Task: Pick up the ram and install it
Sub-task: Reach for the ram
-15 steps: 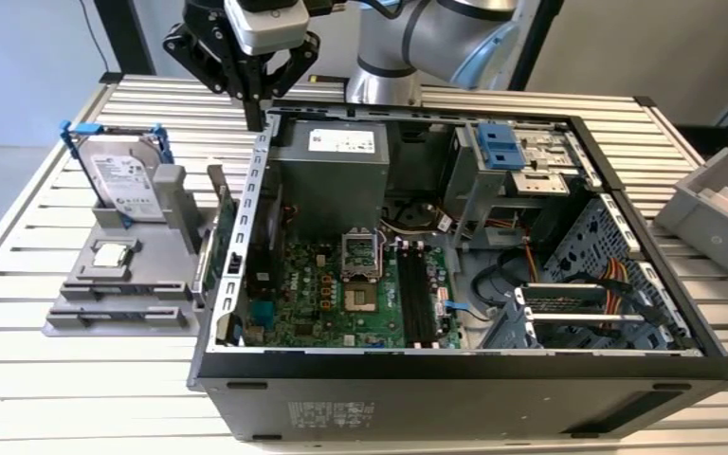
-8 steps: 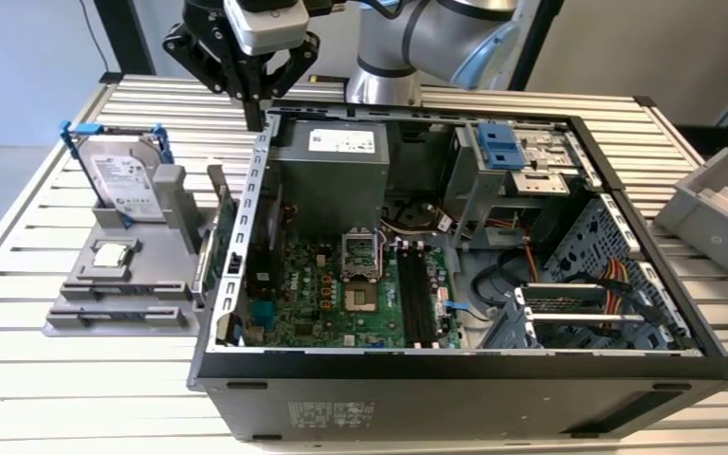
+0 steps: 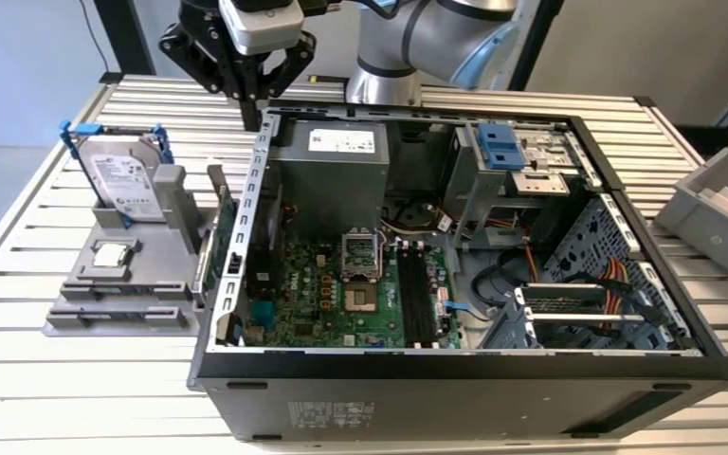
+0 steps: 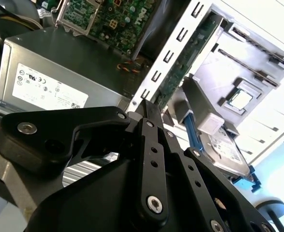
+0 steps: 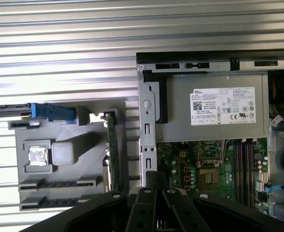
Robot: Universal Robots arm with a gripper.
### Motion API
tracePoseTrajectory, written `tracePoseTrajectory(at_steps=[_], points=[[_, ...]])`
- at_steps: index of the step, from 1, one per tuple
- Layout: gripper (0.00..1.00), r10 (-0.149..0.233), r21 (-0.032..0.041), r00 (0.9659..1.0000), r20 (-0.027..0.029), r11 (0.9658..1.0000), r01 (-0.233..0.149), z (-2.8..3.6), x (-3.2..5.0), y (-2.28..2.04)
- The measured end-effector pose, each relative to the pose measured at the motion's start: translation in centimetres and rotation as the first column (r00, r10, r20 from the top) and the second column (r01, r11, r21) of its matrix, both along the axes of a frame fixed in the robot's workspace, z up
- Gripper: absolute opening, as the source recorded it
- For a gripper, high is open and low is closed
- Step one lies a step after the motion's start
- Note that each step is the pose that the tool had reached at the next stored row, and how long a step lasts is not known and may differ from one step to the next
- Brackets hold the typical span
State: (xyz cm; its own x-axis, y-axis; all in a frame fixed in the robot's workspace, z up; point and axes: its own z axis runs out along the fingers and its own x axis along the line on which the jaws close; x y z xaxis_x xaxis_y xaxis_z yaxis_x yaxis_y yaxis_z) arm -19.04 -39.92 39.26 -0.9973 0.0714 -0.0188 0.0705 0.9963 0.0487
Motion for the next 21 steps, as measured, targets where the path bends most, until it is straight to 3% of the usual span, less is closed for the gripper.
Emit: tracePoseTrajectory(at_steps=[21], points=[[0.0, 0.0, -0.0001, 1.0, -0.0001, 1.0, 0.0, 0.0, -1.71, 0.0]])
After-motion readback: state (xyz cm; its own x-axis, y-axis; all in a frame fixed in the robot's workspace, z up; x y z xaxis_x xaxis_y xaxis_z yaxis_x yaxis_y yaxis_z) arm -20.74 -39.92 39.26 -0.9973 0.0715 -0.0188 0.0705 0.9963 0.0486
